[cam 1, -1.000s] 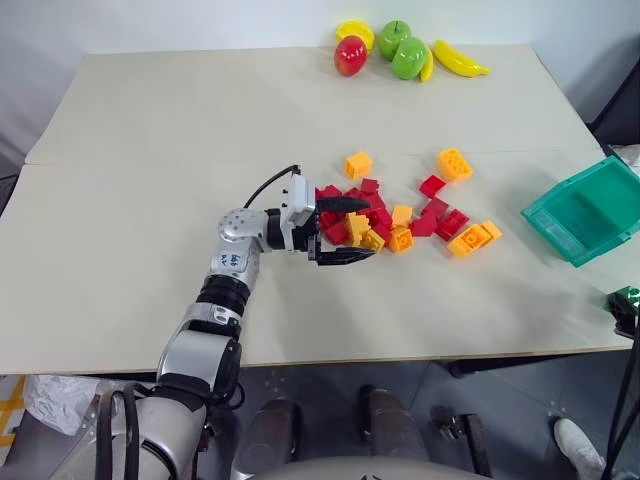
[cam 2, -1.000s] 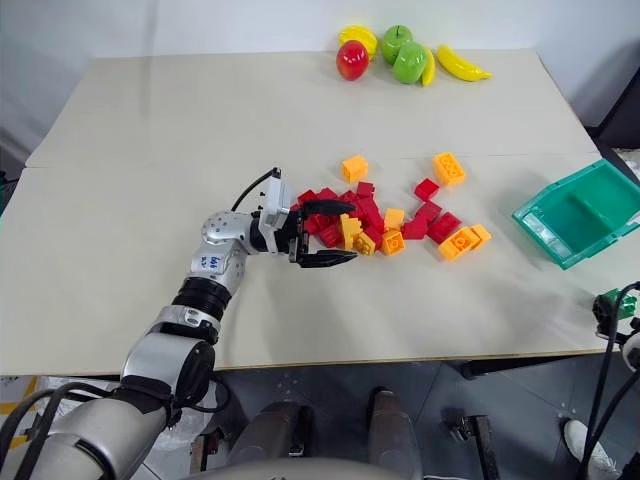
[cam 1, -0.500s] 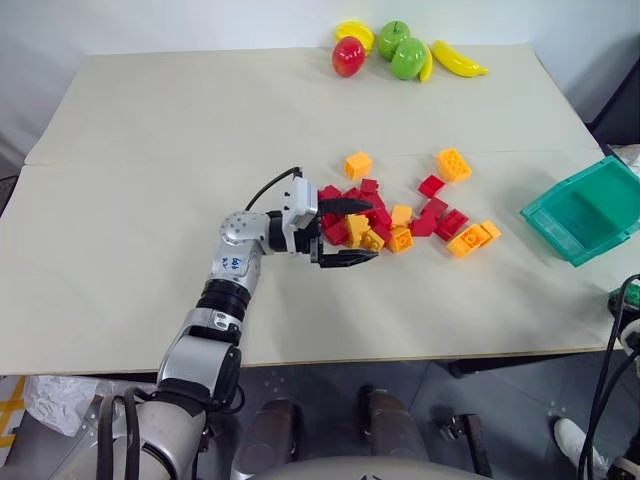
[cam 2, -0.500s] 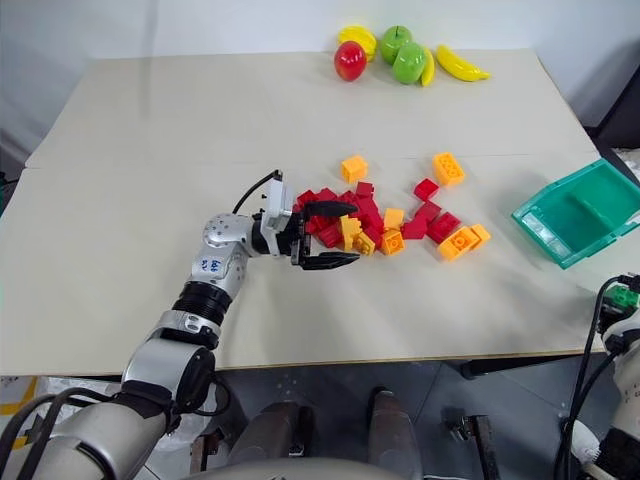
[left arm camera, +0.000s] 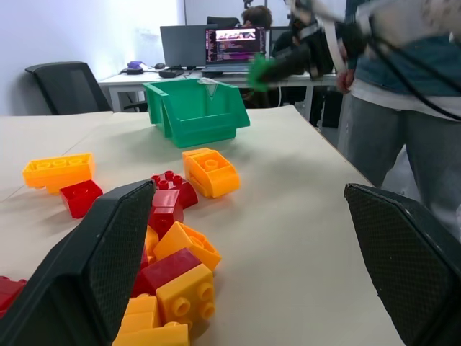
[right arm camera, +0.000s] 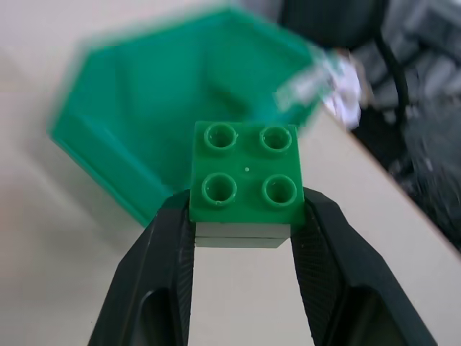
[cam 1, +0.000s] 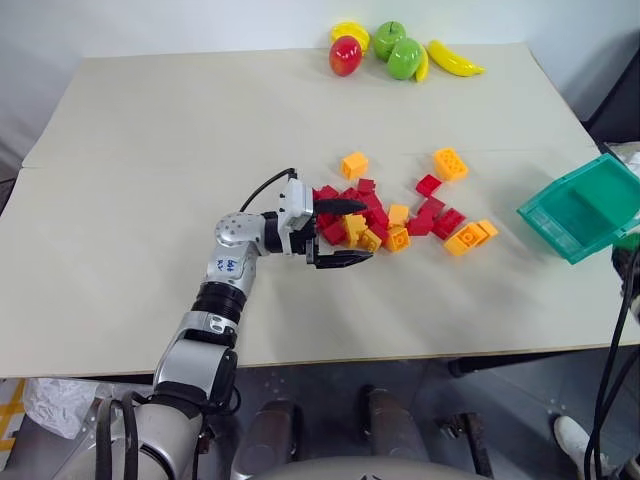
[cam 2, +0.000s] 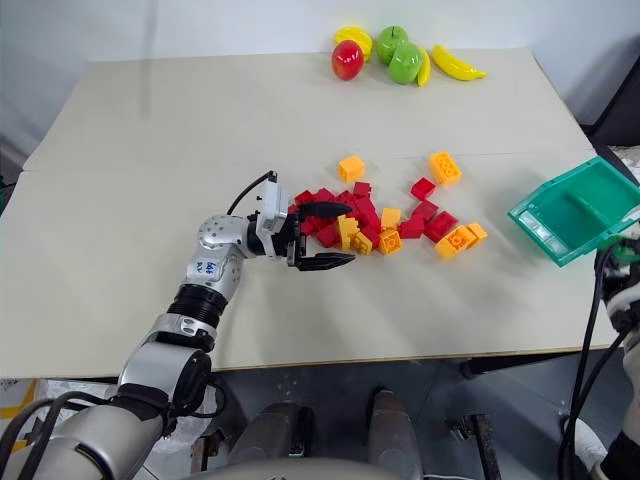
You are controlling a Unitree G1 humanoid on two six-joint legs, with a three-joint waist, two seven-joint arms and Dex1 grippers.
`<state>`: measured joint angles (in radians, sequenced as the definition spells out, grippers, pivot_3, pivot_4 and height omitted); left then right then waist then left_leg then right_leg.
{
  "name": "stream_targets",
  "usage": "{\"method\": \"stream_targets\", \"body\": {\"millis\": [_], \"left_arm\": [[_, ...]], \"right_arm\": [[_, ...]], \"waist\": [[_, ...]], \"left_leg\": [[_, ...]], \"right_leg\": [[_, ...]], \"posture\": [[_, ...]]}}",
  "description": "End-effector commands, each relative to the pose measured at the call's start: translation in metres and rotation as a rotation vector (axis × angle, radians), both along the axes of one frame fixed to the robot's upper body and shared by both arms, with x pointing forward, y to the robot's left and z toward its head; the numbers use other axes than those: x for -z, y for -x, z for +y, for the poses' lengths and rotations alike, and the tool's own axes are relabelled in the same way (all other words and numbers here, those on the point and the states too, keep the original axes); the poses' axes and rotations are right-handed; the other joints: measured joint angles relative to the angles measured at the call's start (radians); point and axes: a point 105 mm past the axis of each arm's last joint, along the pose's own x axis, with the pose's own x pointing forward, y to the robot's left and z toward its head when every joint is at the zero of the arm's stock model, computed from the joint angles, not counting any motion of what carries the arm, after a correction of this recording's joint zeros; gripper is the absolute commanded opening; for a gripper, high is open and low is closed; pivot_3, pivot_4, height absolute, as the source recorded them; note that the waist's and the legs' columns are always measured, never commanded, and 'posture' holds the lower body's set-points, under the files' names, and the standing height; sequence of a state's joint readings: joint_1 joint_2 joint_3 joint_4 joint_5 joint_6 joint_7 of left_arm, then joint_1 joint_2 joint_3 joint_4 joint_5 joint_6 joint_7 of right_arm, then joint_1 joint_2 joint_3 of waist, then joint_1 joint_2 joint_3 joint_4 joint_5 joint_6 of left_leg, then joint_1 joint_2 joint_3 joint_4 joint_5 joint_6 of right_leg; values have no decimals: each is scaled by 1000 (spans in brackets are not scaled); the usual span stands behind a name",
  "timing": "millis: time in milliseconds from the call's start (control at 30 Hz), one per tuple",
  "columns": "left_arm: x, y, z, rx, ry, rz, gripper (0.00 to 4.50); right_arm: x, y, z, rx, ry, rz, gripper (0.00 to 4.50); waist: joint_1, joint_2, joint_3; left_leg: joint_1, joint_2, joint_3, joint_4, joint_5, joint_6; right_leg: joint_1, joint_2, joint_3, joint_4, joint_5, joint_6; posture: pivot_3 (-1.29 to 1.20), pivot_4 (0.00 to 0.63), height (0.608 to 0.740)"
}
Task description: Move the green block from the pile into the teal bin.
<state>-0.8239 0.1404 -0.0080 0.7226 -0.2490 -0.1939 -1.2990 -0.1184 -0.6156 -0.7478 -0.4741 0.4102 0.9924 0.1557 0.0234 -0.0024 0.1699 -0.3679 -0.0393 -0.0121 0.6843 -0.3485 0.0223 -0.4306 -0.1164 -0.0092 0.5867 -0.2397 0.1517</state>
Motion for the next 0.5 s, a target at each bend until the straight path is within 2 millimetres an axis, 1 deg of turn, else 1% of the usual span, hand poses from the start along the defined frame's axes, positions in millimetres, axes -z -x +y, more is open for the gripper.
{"method": "stream_targets", "body": {"millis": [33, 67, 100, 200, 267, 333, 433, 500], "left_arm": [[-17, -8, -4, -23, 28, -26, 4500], [-17, -9, -5, -26, 27, -24, 4500], [-18, -11, -7, -28, 28, -24, 4500], [-20, -14, -12, -33, 27, -35, 4500], [-22, -16, -13, -41, 29, -39, 4500], [-23, -18, -11, -50, 25, -46, 4500], [-25, -22, -5, -74, 25, -56, 4500], [-25, -24, -1, -89, 22, -61, 4500]], "right_arm": [[-36, -36, 12, -70, 94, -65, 1487], [-39, -46, 13, -76, 107, -57, 1487], [-38, -56, 9, -64, 112, -52, 1487], [-32, -75, -9, -7, 159, -18, 1487], [-28, -84, -16, 11, 153, -8, 2203], [-27, -90, -18, 9, 144, -10, 2700], [-29, -93, -13, -9, 134, -27, 3753], [-27, -90, -10, -22, 127, -28, 4432]], "waist": [[-2, 0, 0], [-4, 0, 0], [-4, 0, 0], [3, 0, 0], [4, 0, 0], [1, 0, 0], [-2, 0, 0], [-2, 0, 0]], "left_leg": [[0, 0, 0, 0, 0, 0], [0, -1, 1, 0, 0, 0], [0, -1, 2, 1, 0, 0], [-1, -1, 1, 0, 1, 0], [-3, -2, 2, 0, 1, 0], [-5, -2, 4, -1, 0, 0], [-7, -2, 4, -1, 0, 1], [-7, -1, 5, -1, 0, 1]], "right_leg": [[0, 0, 0, 0, 0, 0], [-1, 0, 1, 0, 0, 0], [0, 0, 1, 0, 0, 0], [0, 0, -2, -1, 0, 0], [-1, 0, -4, -1, 0, 0], [-3, -1, -3, -1, 0, 0], [-9, -2, -2, -1, 1, 1], [-9, -2, -2, -1, 1, 1]], "posture": [[0, 150, 740], [0, 150, 740], [0, 150, 740], [0, 150, 740], [0, 150, 740], [0, 150, 740], [0, 150, 740], [0, 150, 740]]}}
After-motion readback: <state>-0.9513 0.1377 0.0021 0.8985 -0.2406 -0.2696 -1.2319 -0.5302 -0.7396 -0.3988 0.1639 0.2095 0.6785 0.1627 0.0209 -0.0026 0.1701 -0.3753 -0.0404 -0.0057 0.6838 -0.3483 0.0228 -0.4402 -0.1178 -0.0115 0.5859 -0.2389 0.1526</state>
